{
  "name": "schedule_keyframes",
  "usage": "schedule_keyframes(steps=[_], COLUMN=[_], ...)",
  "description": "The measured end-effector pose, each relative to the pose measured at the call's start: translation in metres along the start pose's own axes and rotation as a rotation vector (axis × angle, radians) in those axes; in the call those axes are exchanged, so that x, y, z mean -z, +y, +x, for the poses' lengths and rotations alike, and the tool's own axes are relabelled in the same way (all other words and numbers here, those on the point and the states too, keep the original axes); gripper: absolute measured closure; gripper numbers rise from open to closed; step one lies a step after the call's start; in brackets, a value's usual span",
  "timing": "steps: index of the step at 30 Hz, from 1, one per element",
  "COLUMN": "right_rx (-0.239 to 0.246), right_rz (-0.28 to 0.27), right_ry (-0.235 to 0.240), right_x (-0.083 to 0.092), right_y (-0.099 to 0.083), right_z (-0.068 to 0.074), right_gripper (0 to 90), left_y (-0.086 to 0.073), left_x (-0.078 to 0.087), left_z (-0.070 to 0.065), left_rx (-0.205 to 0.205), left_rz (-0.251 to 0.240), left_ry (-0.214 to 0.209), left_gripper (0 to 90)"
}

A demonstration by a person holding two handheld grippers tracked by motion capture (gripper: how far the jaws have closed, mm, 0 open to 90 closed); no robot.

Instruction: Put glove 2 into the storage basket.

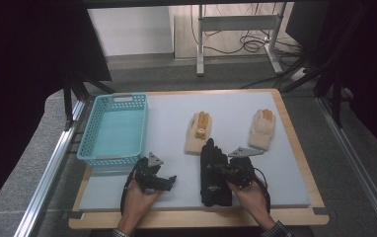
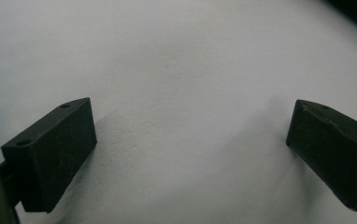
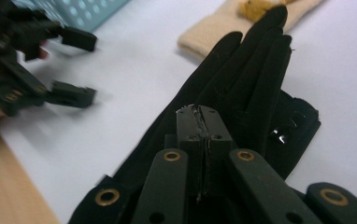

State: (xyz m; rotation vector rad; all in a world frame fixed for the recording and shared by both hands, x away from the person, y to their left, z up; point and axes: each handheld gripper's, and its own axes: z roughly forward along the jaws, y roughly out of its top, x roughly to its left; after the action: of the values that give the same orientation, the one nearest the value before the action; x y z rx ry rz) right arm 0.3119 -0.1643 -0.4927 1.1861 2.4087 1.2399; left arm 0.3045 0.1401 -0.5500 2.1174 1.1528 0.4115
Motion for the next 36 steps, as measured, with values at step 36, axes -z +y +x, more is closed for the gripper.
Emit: schedule_keyframes(steps=[36], right_rx=[0.144], right_rz=[0.077], right_ry=[0.082], right_x=[0.009], right_y=[-0.054], right_z=[-0.02], right_gripper=[87.0], left_y=[-0.004], left_x=[0.005], left_z=[-0.001], left_rx=[0.001], left_rz=[-0.002], left_ry=[0.001], left_gripper=[3.6])
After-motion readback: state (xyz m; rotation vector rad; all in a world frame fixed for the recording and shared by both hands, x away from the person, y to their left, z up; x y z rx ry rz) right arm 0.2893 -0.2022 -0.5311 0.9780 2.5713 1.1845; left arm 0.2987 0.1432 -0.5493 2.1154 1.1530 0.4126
